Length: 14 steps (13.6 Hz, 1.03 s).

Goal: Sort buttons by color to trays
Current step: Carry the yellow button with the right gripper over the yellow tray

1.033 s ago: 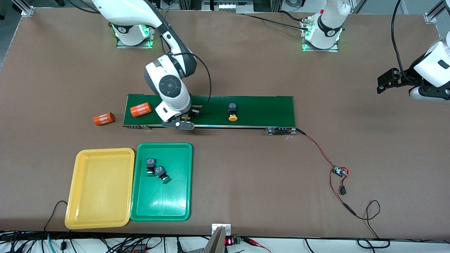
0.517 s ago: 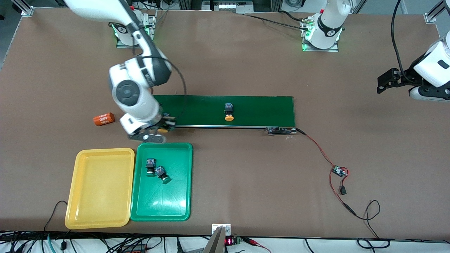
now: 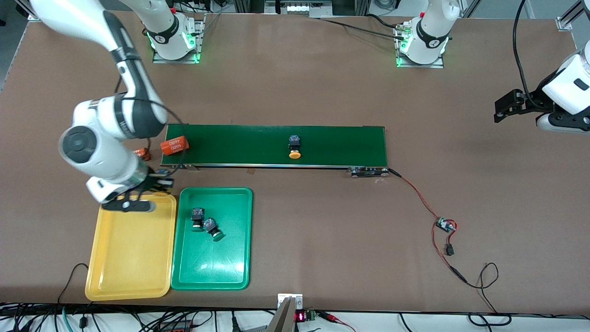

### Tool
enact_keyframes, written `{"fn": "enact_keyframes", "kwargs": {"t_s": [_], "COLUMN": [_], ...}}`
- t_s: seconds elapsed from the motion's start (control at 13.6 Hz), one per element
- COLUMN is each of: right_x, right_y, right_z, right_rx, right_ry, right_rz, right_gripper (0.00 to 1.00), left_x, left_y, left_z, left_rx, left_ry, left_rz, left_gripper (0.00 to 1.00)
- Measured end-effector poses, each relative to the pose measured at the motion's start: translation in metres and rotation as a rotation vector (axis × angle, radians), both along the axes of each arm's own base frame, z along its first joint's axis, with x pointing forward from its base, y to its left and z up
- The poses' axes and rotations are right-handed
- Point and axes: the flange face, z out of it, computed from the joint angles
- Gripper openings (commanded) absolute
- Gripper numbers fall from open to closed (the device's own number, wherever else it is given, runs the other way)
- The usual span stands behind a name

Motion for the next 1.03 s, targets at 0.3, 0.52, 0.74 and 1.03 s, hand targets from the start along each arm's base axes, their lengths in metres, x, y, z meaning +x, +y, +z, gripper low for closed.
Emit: {"fn": "enact_keyframes", "kwargs": {"t_s": [0.3,0.52,0.74,1.03], "right_x": [0.016,0.019,0.02,0.026], "right_y": [-0.067,-0.083,-0.094,-0.112], "right_z": [-0.015,-0.028,-0.039,-0.048], "right_rx": [-0.014,-0.017,-0.019,-0.023], "right_ry": [-0.012,-0.007,0.003,-0.019], "right_rz": [0.068,0.085,0.085,0.104], "right_gripper": [0.24,0.24,0.24,0.24], "left_x": [0.0,0.0,0.0,-0.001], "left_y": [0.0,0.0,0.0,0.0], "left_z": [0.0,0.0,0.0,0.0], "left_rx": [0.0,0.0,0.0,0.0], "left_ry": [0.0,0.001,0.004,0.005], "left_rz": [0.0,0.0,0.0,0.0], "left_gripper": [1.0,1.0,1.0,1.0]}}
